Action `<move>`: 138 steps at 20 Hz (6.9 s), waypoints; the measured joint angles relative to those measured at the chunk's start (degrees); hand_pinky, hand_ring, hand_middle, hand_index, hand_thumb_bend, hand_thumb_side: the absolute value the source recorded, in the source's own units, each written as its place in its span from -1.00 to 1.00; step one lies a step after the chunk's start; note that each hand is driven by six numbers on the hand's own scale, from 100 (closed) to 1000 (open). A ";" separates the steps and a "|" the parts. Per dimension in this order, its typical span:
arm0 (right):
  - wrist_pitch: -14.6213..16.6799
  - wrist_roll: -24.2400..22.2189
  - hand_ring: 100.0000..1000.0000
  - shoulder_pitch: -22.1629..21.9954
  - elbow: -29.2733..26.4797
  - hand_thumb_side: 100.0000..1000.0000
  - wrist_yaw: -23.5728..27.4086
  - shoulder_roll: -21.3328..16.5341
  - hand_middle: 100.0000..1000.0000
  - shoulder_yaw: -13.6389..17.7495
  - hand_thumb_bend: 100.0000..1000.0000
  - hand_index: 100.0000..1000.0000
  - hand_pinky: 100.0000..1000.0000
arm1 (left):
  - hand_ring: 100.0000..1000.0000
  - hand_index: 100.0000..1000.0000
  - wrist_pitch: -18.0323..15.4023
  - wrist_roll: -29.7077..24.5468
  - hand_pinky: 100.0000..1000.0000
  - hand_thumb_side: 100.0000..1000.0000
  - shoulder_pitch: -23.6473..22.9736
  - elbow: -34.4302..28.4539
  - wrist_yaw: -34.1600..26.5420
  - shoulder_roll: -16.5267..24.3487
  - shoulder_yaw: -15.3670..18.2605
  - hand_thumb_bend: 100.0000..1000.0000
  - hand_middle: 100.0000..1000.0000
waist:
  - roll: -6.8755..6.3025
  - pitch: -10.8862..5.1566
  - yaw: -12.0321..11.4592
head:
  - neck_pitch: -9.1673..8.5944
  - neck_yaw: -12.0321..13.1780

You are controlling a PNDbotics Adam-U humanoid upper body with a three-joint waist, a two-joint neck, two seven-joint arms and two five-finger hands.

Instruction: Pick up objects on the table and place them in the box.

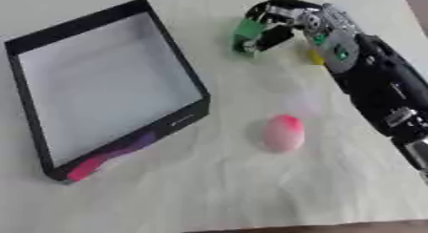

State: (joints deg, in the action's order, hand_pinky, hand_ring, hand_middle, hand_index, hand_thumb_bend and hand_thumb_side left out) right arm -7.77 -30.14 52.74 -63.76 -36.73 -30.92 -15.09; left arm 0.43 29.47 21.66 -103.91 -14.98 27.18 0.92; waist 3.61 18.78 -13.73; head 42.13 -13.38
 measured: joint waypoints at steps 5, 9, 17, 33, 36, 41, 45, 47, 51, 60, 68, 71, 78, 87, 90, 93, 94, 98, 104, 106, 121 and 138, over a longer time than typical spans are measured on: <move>-0.40 -0.91 0.46 0.17 -0.15 -0.65 0.77 -0.08 0.55 0.22 -0.24 0.75 0.66 | 0.10 0.64 0.08 -0.09 0.39 0.15 0.00 0.00 -0.01 -0.01 -0.01 -0.47 0.53 | 0.00 0.00 0.10 | 0.00 0.01; -1.07 -1.53 0.36 0.19 -0.54 -0.62 1.21 -0.11 0.50 0.24 -0.24 0.71 0.61 | 0.10 0.64 0.11 -0.13 0.39 0.15 0.00 0.00 -0.02 -0.03 -0.01 -0.48 0.54 | 0.00 0.00 0.11 | -0.01 0.08; -2.60 -0.93 0.11 0.19 -0.73 -0.71 1.73 -0.09 0.24 0.25 -0.33 0.51 0.58 | 0.10 0.64 0.12 -0.14 0.39 0.16 0.00 0.00 -0.04 -0.30 -0.01 -0.48 0.54 | 0.00 0.00 0.03 | -0.01 0.14; -7.44 3.07 0.00 -0.31 -6.05 -0.87 7.12 -1.21 0.05 -0.12 -0.56 0.36 0.54 | 0.10 0.64 0.11 -0.19 0.40 0.15 -0.15 0.00 -0.04 -0.49 -0.03 -0.48 0.54 | 0.00 -0.06 0.21 | 0.37 0.38; -8.42 3.45 0.06 -0.23 -7.49 -0.91 8.48 -1.67 0.06 -0.07 -0.60 0.36 0.56 | 0.10 0.63 0.10 -0.20 0.40 0.15 -0.21 0.00 -0.04 -0.49 -0.03 -0.48 0.54 | 0.00 -0.08 0.23 | 0.53 0.39; -9.93 4.88 0.16 0.82 -10.83 -0.98 11.40 -2.83 0.03 0.34 -0.67 0.34 0.61 | 0.10 0.64 0.08 -0.20 0.40 0.14 -0.23 -0.01 -0.04 -0.49 -0.03 -0.48 0.54 | 0.00 -0.13 0.23 | 0.59 0.39; -11.33 6.41 0.30 1.68 -13.46 -0.99 13.88 -4.29 0.02 0.90 -0.69 0.34 0.67 | 0.10 0.64 0.07 -0.21 0.40 0.14 -0.23 -0.02 -0.02 -0.49 -0.03 -0.48 0.54 | 0.00 -0.50 0.18 | 0.81 0.39; -11.88 6.86 0.35 1.70 -13.98 -0.98 14.82 -4.85 0.04 0.97 -0.70 0.34 0.69 | 0.10 0.64 0.05 -0.23 0.40 0.14 -0.26 -0.02 -0.02 -0.49 -0.03 -0.48 0.54 | 0.00 -0.67 0.17 | 0.96 0.38; -12.48 6.92 0.40 1.69 -14.16 -0.94 15.42 -5.12 0.18 0.97 -0.78 0.40 0.71 | 0.10 0.64 -0.04 -0.31 0.40 0.14 -0.28 -0.02 -0.02 -0.49 -0.03 -0.48 0.54 | 0.00 -0.71 0.09 | 0.97 0.38; -13.22 6.07 0.46 1.68 -14.16 -0.85 15.83 -5.14 0.47 0.97 -1.00 0.47 0.75 | 0.10 0.64 -0.12 -0.41 0.40 0.14 -0.23 -0.02 -0.02 -0.49 -0.03 -0.49 0.54 | 0.00 -0.71 0.12 | 0.97 0.38; -13.49 6.97 0.40 1.69 -14.20 -0.92 16.14 -5.14 0.29 1.12 -0.98 0.38 0.68 | 0.09 0.64 -0.12 -0.41 0.40 0.14 -0.23 -0.02 -0.02 -0.49 -0.03 -0.49 0.54 | 0.00 -0.71 0.19 | 0.97 0.37; -13.62 8.72 0.25 1.82 -15.37 -0.97 16.69 -5.26 0.15 1.35 -0.99 0.31 0.62 | 0.10 0.64 -0.12 -0.41 0.40 0.13 -0.23 -0.02 -0.02 -0.49 -0.03 -0.49 0.54 | 0.00 -0.71 0.19 | 0.98 0.37; -12.57 11.31 0.16 4.46 -22.41 -1.00 17.82 -5.62 0.07 0.57 -0.83 0.23 0.57 | 0.13 0.64 -0.83 0.34 0.42 0.01 0.09 -1.30 0.85 0.36 1.20 -0.47 0.54 | 0.02 -3.95 -0.02 | 1.59 -0.23; -11.16 7.36 0.16 4.63 -33.63 -0.99 12.72 -0.68 0.07 -3.24 -0.78 0.21 0.54 | 0.17 0.65 -1.05 1.05 0.43 -0.13 2.24 -4.35 3.03 6.42 3.10 -0.44 0.54 | -0.08 -7.05 -0.60 | 1.98 -0.61; -10.86 4.85 0.16 3.88 -36.00 -0.98 11.51 1.05 0.07 -4.36 -0.82 0.22 0.55 | 0.17 0.65 -0.65 0.64 0.43 -0.14 3.07 -4.79 2.83 9.19 3.16 -0.44 0.54 | -0.29 -7.20 -1.07 | 2.01 -1.27; -10.90 2.52 0.16 2.74 -36.51 -0.96 10.34 3.38 0.08 -5.63 -0.84 0.22 0.56 | 0.17 0.65 -0.23 0.13 0.43 -0.14 4.03 -4.94 2.40 11.12 3.13 -0.44 0.54 | -0.36 -7.20 -1.68 | 2.02 -1.96; -10.85 1.80 0.16 2.33 -36.26 -0.95 9.78 4.31 0.08 -6.10 -0.84 0.22 0.56 | 0.16 0.65 -0.12 -0.04 0.43 -0.14 4.33 -4.94 2.34 11.44 3.11 -0.44 0.54 | -0.36 -7.20 -1.89 | 2.02 -2.18; -10.01 0.02 0.17 0.34 -33.41 -0.90 6.82 7.41 0.08 -7.96 -0.80 0.23 0.56 | 0.16 0.64 0.03 -0.53 0.42 -0.14 5.06 -4.96 1.92 11.70 2.77 -0.41 0.54 | -0.36 -7.19 -2.18 | 2.05 -2.99; -7.54 -1.09 0.17 -2.38 -27.48 -0.86 1.44 10.77 0.08 -10.41 -0.75 0.23 0.55 | 0.15 0.64 0.17 -0.54 0.42 -0.13 5.50 -4.97 1.91 11.68 2.50 -0.41 0.54 | -0.34 -7.11 -2.79 | 2.05 -3.78; -6.83 -0.91 0.18 -2.36 -25.71 -0.86 0.11 11.74 0.09 -10.83 -0.73 0.23 0.55 | 0.15 0.64 0.19 -0.53 0.42 -0.12 5.89 -5.00 1.89 11.60 2.42 -0.41 0.53 | -0.34 -6.89 -3.32 | 2.05 -4.19; -0.91 -2.25 0.65 -1.83 -20.06 -0.32 -4.40 13.97 0.66 -12.32 -0.24 0.78 0.76 | 0.14 0.64 0.22 -0.56 0.42 -0.11 6.90 -5.26 1.43 10.41 2.07 -0.40 0.53 | 0.16 -6.17 -4.62 | 2.05 -5.98; -8.08 3.75 0.58 -4.79 -40.03 -0.59 12.10 4.34 0.60 -4.47 -0.40 0.75 0.74 | 0.14 0.64 0.34 -0.17 0.41 -0.11 4.20 -4.57 1.76 10.47 2.20 -0.39 0.53 | 0.16 -6.17 -0.59 | 2.06 -2.94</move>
State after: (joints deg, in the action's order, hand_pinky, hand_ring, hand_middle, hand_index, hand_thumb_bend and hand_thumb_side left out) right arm -15.85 -26.39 47.95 -103.78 -24.63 -26.58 -19.56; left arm 0.76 29.29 25.86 -108.48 -13.22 37.65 3.11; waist 3.77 12.61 -14.32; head 44.19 -16.32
